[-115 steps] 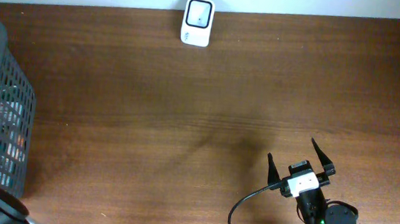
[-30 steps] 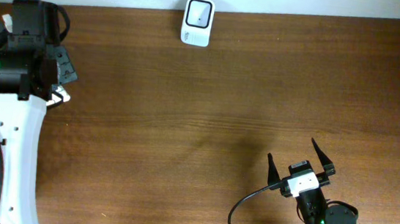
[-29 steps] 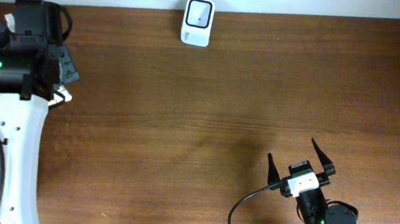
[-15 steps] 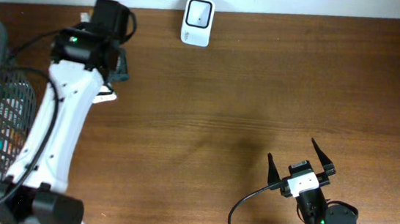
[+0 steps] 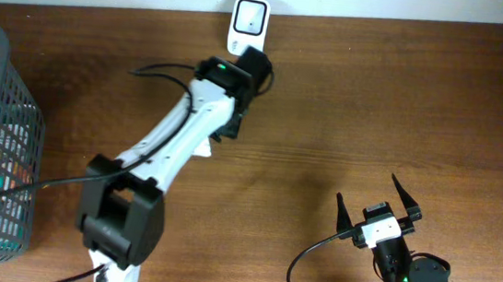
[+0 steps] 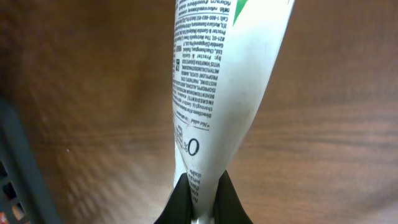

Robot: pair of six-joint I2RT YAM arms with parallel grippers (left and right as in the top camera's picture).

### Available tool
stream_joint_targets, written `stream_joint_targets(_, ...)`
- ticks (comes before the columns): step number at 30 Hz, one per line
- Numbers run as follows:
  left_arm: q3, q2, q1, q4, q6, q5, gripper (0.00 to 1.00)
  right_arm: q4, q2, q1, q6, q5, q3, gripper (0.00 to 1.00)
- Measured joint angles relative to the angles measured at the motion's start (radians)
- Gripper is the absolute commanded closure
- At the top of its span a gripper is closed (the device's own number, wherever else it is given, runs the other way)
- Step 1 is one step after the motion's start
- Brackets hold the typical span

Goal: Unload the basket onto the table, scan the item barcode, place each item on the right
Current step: 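Carry white tube to the scanner and drop it on the table, then reach left gripper into basket and grasp the small orange box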

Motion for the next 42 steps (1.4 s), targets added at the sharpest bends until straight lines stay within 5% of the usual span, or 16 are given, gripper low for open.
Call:
stream_joint_targets(10,0.000,0.121,-0.077,-0.051,-0.063,0.064,0.96,0.000,0.000,0.000,0.000,0.000,0.000,0.02)
stream_joint_targets(13,0.000,0.139,-0.111,-0.051,-0.069,0.050,0.20,0.000,0.000,0.000,0.000,0.000,0.000,0.02)
stream_joint_targets(15,0.000,0.141,-0.127,-0.053,-0.073,0.045,0.01,0.000,0.000,0.000,0.000,0.000,0.000,0.02)
stream_joint_targets(22,0.081,0.145,-0.141,-0.111,-0.073,0.027,0.00,0.000,0.000,0.000,0.000,0.000,0.000,0.02)
stream_joint_targets(30,0.503,0.121,0.038,-0.304,-0.073,0.029,0.00,0.000,0.000,0.000,0.000,0.000,0.000,0.02)
stream_joint_targets(38,0.689,-0.130,0.475,-0.367,-0.051,0.132,0.01,0.000,0.000,0.000,0.000,0.000,0.000,0.02)
stream_joint_targets(42,0.694,-0.216,0.826,-0.341,-0.047,0.240,0.03,0.000,0.000,0.000,0.000,0.000,0.000,0.02)
